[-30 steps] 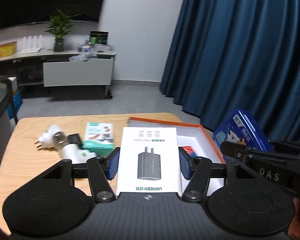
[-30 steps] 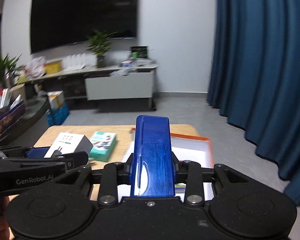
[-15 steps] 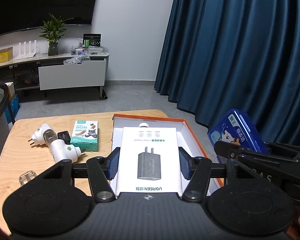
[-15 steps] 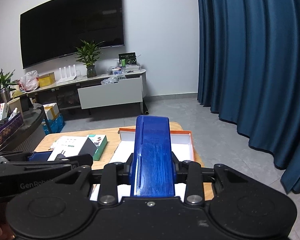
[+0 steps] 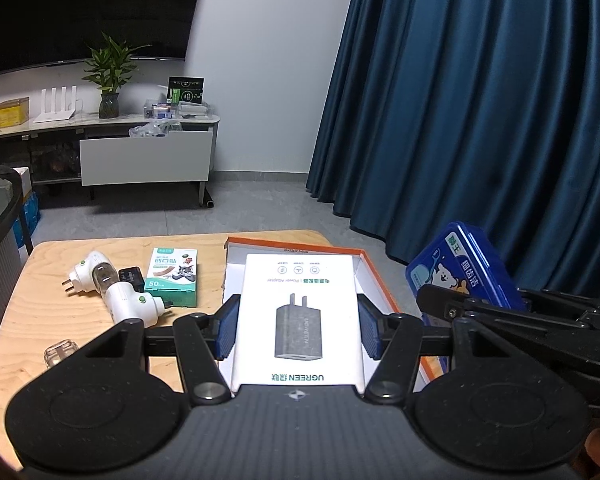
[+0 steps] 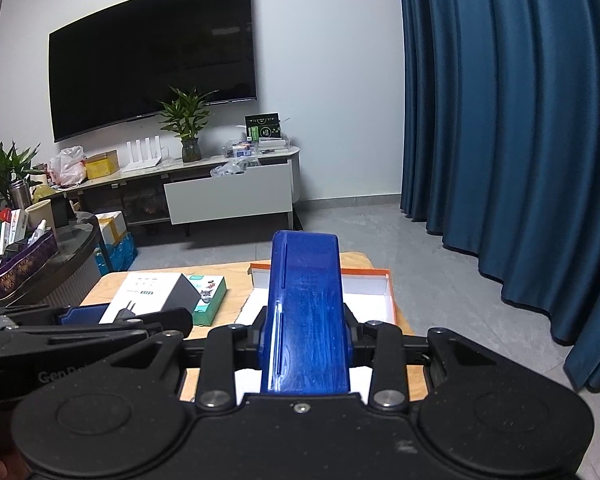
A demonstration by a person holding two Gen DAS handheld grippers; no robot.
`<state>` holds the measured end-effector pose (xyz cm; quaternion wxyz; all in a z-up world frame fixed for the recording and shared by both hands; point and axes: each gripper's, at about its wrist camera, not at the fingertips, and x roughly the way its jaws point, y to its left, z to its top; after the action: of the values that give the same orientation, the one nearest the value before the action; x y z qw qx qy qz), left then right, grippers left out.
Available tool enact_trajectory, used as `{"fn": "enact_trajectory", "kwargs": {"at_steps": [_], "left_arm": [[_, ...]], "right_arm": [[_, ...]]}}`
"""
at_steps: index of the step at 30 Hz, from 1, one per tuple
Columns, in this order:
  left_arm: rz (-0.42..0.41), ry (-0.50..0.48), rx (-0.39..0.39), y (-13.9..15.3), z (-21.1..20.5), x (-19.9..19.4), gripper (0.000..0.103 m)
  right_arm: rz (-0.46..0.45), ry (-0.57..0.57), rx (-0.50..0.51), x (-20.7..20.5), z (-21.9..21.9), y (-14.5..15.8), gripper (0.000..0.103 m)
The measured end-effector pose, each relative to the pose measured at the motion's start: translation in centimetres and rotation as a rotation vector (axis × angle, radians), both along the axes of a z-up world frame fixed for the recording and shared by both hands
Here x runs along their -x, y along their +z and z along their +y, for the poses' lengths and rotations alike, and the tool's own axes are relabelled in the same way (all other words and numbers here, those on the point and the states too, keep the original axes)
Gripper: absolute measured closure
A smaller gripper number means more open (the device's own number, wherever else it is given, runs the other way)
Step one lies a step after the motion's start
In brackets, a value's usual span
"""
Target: Organize rigid objects
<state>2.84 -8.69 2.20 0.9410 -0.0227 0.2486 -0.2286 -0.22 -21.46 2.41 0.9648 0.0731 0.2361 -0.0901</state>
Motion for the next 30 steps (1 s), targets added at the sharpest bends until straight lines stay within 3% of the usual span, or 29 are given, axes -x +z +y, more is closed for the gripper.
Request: {"fn": "enact_trajectory", "kwargs": {"at_steps": [30], "left_arm": [[-0.002,-0.005,0.013,0.02,0.01,0.44,0.044]], "right_arm": [[-0.005,0.001,0.006,0.63,0.39,0.51,0.063]]}}
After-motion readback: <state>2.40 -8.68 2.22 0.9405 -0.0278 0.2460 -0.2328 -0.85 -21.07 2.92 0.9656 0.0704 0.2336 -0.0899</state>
